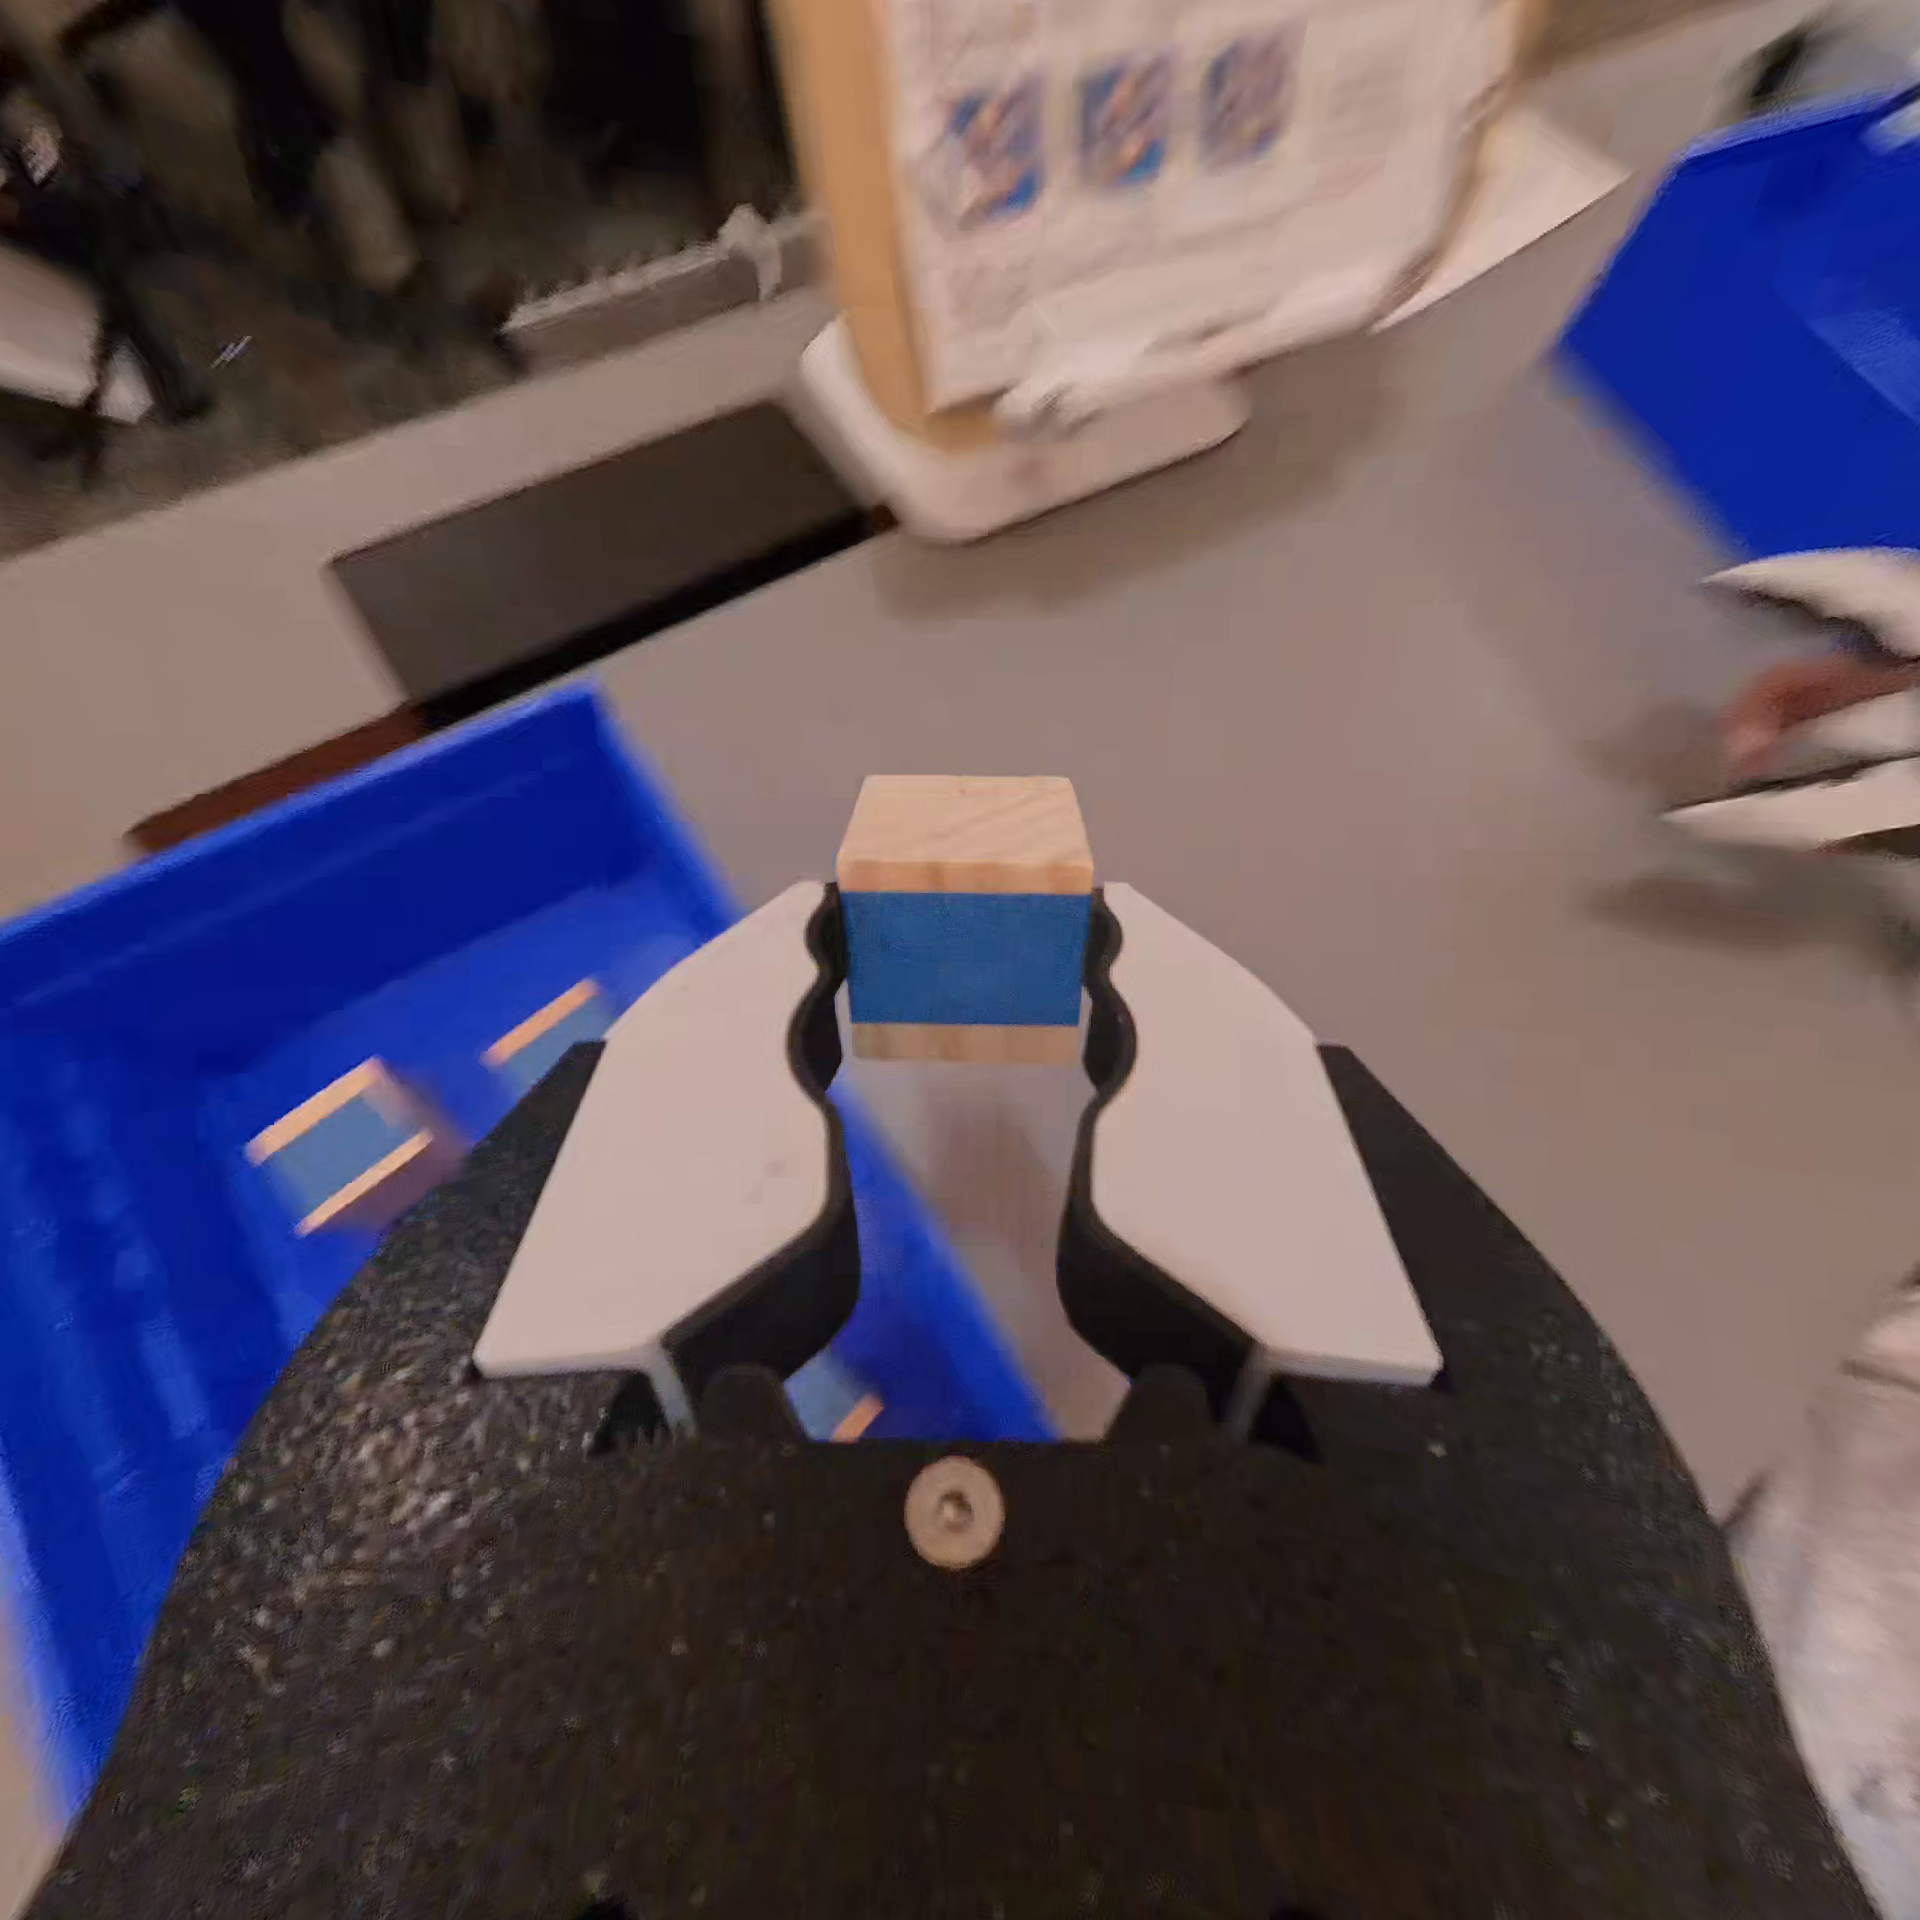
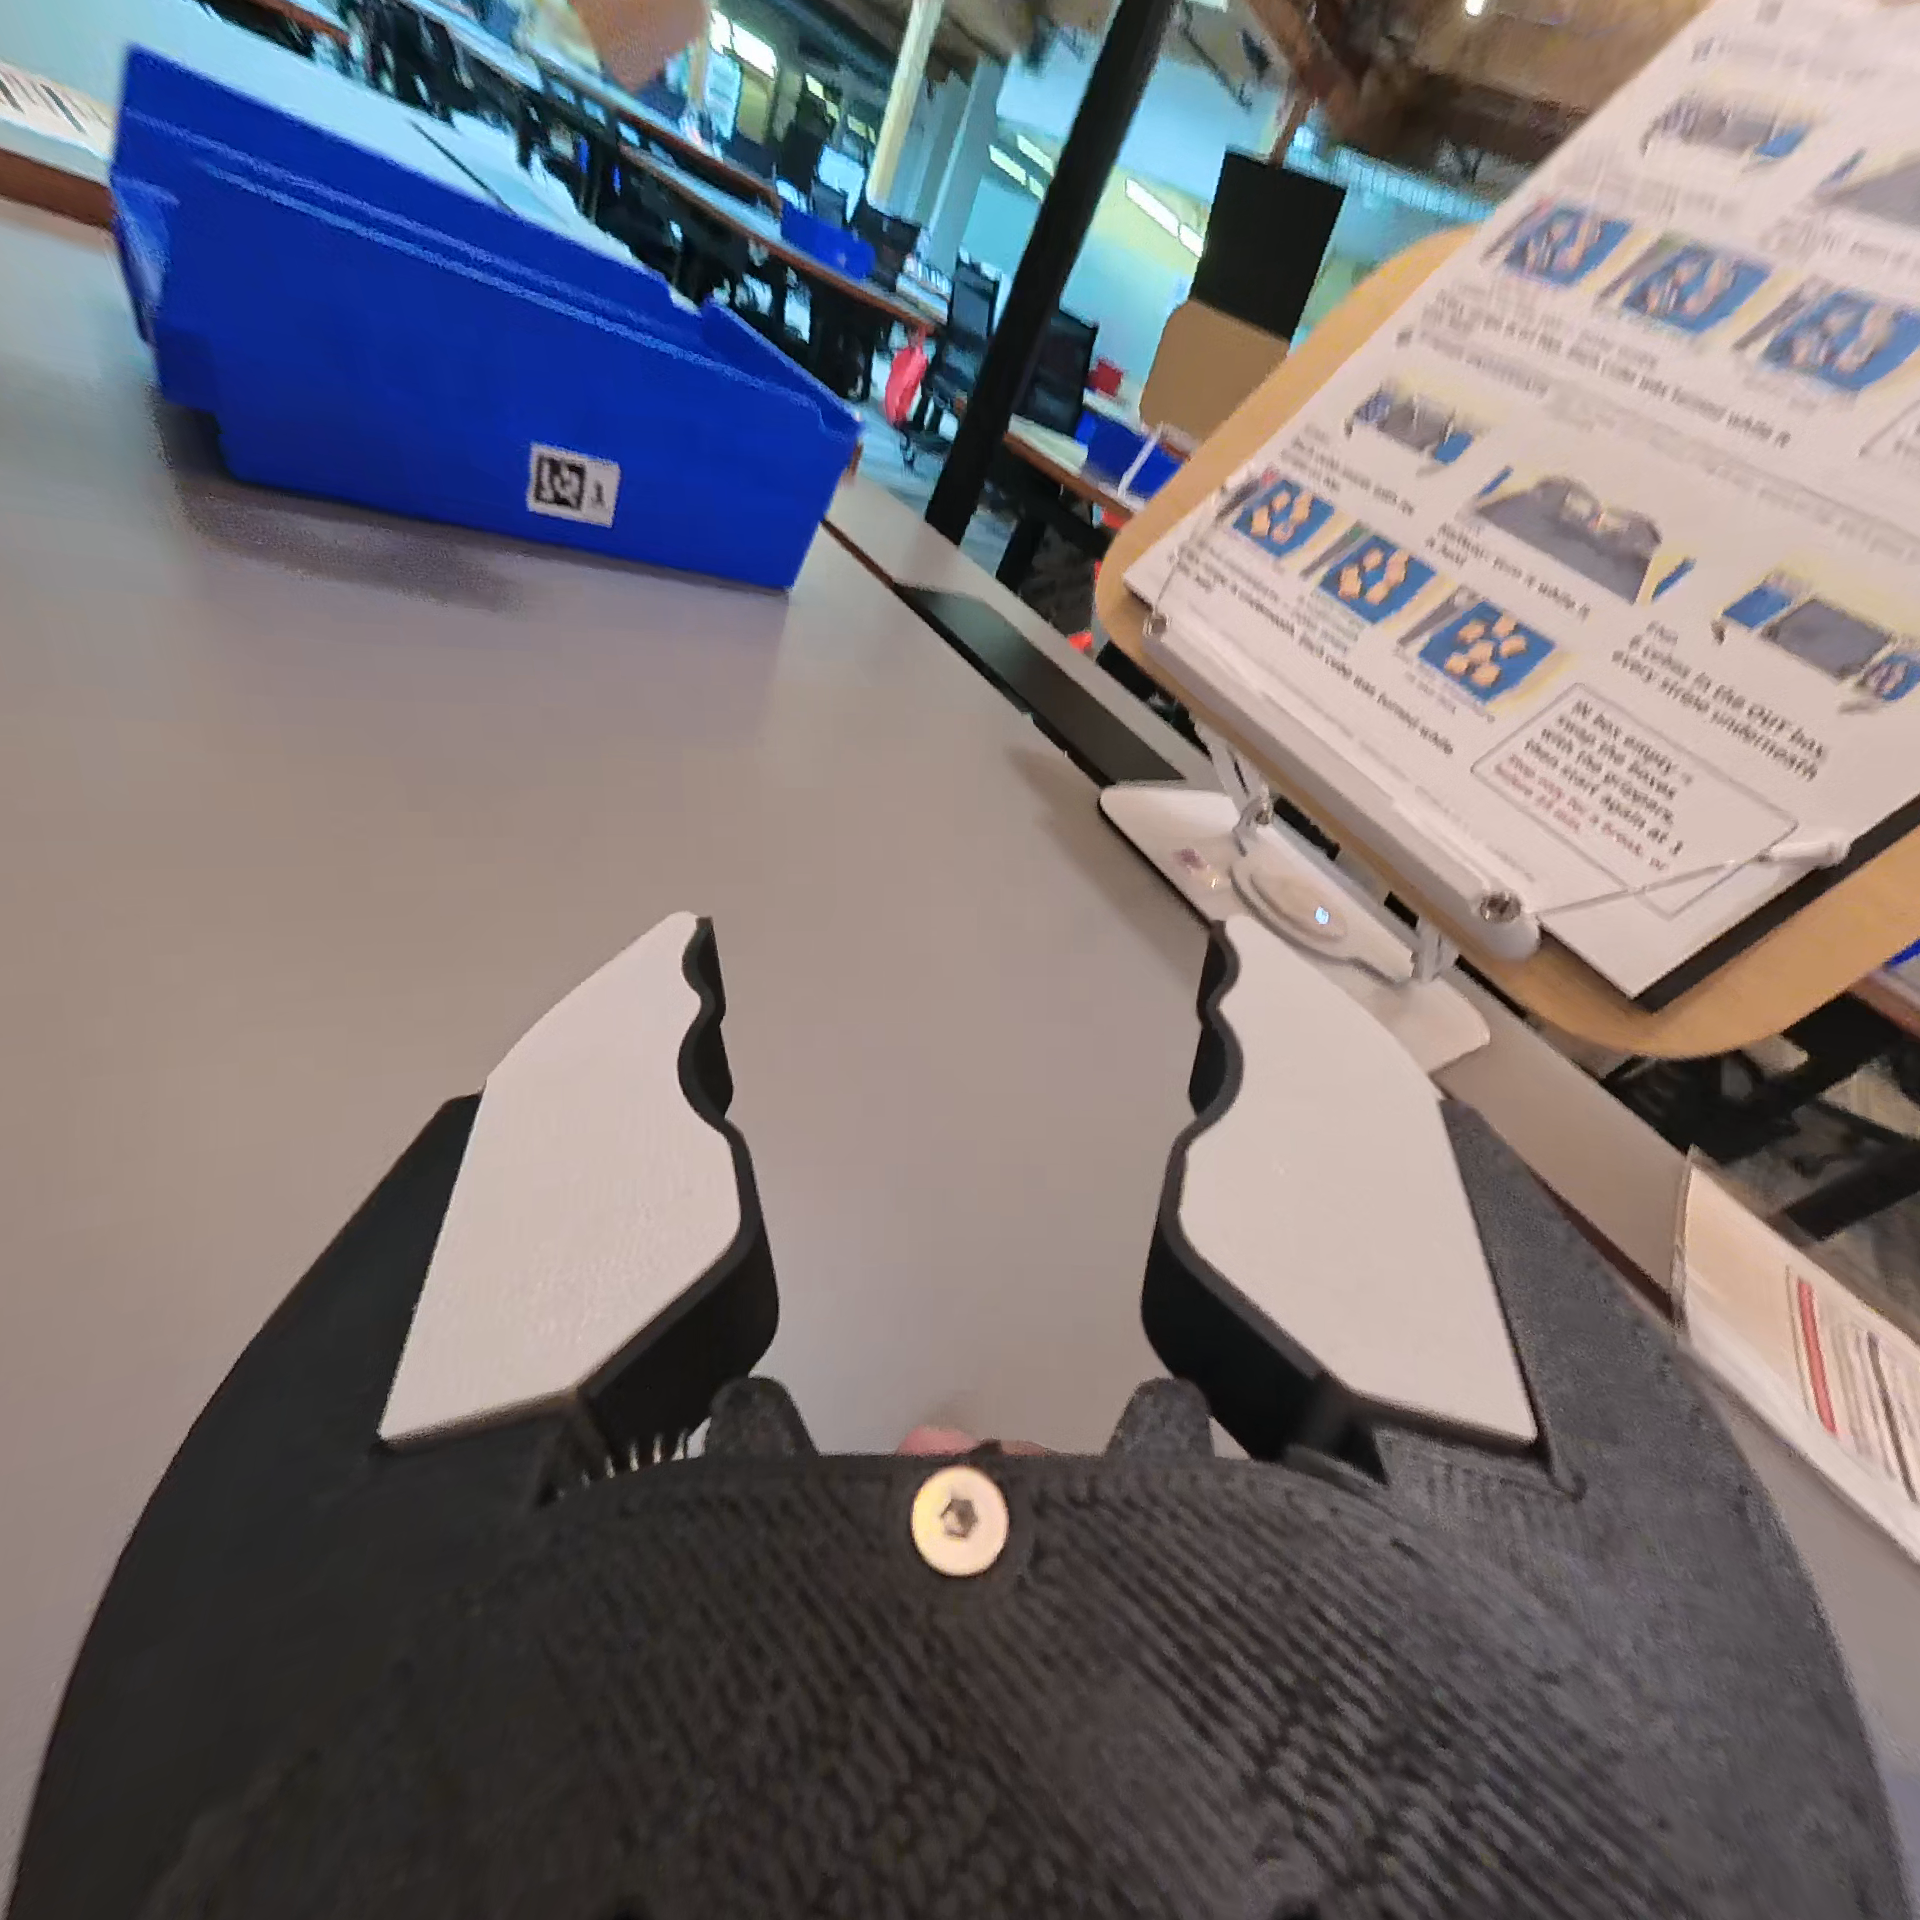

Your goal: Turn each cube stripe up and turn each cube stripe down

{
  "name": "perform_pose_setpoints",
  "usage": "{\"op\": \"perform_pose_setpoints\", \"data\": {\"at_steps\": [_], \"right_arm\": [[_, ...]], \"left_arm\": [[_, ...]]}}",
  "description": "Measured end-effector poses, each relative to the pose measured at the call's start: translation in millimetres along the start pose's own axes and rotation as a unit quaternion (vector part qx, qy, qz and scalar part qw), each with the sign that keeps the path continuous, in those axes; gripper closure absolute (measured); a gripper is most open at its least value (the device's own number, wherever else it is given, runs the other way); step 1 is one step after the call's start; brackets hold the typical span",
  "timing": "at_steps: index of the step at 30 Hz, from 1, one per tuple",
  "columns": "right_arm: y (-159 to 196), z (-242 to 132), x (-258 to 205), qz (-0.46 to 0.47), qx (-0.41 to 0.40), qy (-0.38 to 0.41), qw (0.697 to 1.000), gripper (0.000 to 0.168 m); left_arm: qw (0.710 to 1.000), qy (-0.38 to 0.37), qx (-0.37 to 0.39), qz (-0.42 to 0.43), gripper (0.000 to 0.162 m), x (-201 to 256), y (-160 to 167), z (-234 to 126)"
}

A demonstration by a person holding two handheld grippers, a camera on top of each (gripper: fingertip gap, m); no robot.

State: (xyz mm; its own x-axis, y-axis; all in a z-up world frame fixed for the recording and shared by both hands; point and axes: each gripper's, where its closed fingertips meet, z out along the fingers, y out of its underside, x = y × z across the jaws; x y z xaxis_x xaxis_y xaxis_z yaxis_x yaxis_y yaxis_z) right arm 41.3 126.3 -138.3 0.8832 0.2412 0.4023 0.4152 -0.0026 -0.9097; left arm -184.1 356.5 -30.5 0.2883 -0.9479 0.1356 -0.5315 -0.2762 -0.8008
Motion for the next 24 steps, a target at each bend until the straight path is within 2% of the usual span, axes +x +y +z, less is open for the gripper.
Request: {"op": "perform_pose_setpoints", "data": {"at_steps": [1,3,6,12,17,21,24], "right_arm": [[-6,0,0,-0.007,0.013,0.002,1.000,0.079],[-22,-2,-1,-0.030,0.039,0.011,0.999,0.074],[-61,-6,-3,-0.083,0.087,0.012,0.993,0.076],[-129,-10,-16,-0.210,0.127,-0.034,0.969,0.072],[-156,-18,-24,-0.259,0.154,-0.076,0.950,0.085],[-159,-18,-22,-0.256,0.162,-0.089,0.949,0.090],[-165,-22,-27,-0.254,0.187,-0.098,0.944,0.099]], "left_arm": [[0.999,0.039,0.030,0.001,0.118,22,-11,-1],[0.989,0.125,0.081,0.004,0.119,68,-26,0],[0.962,0.243,0.126,0.001,0.119,129,-35,9],[0.880,0.449,0.150,-0.036,0.119,228,-35,43],[0.840,0.528,0.118,-0.046,0.119,273,-31,59],[0.826,0.551,0.114,-0.029,0.119,291,-31,53],[0.816,0.567,0.110,-0.033,0.119,297,-31,47]]}}
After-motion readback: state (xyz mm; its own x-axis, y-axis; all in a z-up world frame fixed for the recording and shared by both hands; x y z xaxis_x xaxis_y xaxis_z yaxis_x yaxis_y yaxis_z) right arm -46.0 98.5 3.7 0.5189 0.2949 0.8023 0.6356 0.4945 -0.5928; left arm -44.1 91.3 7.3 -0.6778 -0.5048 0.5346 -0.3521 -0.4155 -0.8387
